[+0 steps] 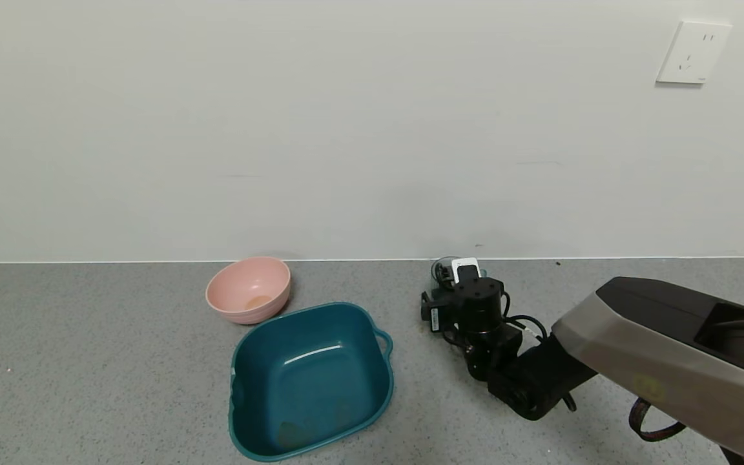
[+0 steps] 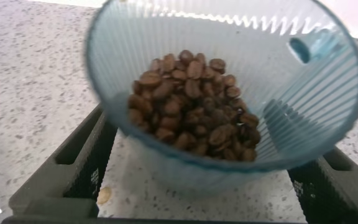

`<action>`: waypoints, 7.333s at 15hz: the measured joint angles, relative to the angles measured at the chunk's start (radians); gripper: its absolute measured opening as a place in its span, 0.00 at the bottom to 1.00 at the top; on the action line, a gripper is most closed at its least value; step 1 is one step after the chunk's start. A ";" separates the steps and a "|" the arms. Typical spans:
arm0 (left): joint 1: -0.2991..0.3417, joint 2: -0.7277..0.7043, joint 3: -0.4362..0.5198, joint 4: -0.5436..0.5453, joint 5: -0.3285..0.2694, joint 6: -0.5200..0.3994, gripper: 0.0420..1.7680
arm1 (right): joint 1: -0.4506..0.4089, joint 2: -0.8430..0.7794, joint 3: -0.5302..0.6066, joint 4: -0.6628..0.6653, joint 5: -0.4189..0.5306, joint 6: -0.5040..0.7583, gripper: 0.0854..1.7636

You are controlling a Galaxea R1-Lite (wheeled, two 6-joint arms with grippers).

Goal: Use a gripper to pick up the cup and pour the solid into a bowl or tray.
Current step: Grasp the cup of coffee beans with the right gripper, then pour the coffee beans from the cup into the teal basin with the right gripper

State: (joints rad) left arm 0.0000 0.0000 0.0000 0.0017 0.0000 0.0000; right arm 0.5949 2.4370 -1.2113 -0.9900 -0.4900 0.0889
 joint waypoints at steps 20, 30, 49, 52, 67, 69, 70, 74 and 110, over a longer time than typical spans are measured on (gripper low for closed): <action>0.000 0.000 0.000 0.000 0.000 0.000 0.99 | -0.011 -0.076 0.009 0.049 0.029 -0.050 0.75; 0.000 0.000 0.000 0.000 0.000 0.000 0.99 | -0.021 -0.294 -0.086 0.357 0.255 -0.303 0.75; 0.000 0.000 0.000 0.000 0.000 0.000 0.99 | 0.148 -0.380 -0.229 0.729 0.173 -0.847 0.75; 0.000 0.000 0.000 0.000 0.000 0.000 0.99 | 0.170 -0.377 -0.240 0.770 0.133 -0.906 0.75; 0.000 0.000 0.000 0.000 0.000 0.000 0.99 | 0.243 -0.289 -0.292 0.808 0.028 -1.179 0.75; 0.000 0.000 0.000 0.000 0.000 0.000 0.99 | 0.258 -0.280 -0.289 0.808 0.013 -1.213 0.75; 0.000 0.000 0.000 0.000 0.000 0.000 0.99 | 0.265 -0.276 -0.289 0.808 0.007 -1.239 0.75; 0.000 0.000 0.000 0.000 0.000 0.000 0.99 | 0.279 -0.266 -0.289 0.791 -0.022 -1.383 0.75; 0.000 0.000 0.000 0.000 0.000 0.000 0.99 | 0.329 -0.199 -0.279 0.609 -0.106 -1.834 0.75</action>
State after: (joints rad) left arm 0.0000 0.0000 0.0000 0.0017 0.0000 0.0000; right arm 0.9236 2.2383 -1.4902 -0.3815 -0.5960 -1.7449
